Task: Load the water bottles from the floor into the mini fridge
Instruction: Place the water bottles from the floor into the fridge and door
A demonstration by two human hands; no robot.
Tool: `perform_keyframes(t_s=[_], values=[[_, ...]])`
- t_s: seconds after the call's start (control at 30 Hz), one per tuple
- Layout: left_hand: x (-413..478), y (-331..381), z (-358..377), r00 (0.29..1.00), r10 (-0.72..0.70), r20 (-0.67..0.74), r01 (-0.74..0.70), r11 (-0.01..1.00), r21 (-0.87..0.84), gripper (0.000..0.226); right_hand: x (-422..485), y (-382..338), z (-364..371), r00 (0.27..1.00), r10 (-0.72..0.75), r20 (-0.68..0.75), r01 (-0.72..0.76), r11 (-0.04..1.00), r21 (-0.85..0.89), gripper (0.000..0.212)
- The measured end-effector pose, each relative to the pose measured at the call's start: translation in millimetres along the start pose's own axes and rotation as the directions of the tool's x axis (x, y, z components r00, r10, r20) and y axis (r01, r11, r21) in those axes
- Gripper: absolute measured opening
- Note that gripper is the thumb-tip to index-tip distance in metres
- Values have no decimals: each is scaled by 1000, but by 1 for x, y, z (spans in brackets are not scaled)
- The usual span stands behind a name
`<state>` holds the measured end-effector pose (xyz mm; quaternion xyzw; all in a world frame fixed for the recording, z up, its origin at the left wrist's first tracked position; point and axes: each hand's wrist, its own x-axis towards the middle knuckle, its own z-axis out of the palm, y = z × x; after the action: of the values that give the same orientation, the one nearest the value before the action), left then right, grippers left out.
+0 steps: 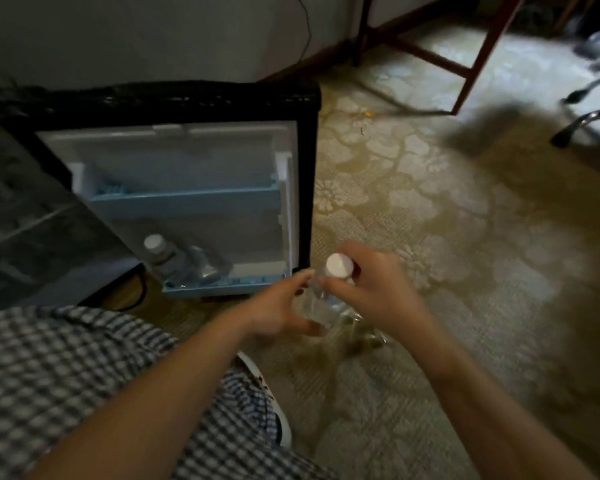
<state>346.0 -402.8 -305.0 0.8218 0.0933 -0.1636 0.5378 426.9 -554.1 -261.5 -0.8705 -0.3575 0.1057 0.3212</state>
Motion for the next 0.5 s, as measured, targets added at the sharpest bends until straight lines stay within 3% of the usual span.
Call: perform_keyframes(t_s=[0.23,0.4,0.5], values=[[-36,-2,-79,945,59,-323,-40,997,65,70,56,-82,15,978,-207,3,207,976,61,22],[-52,-30,-109,863,-25,-505,29,1000,0,55,88,-122,51,960,-279,35,276,958,75,17],[-51,-55,-117,823,-100,-560,56,994,-95,59,103,-133,78,952,-295,81,294,955,25,17]])
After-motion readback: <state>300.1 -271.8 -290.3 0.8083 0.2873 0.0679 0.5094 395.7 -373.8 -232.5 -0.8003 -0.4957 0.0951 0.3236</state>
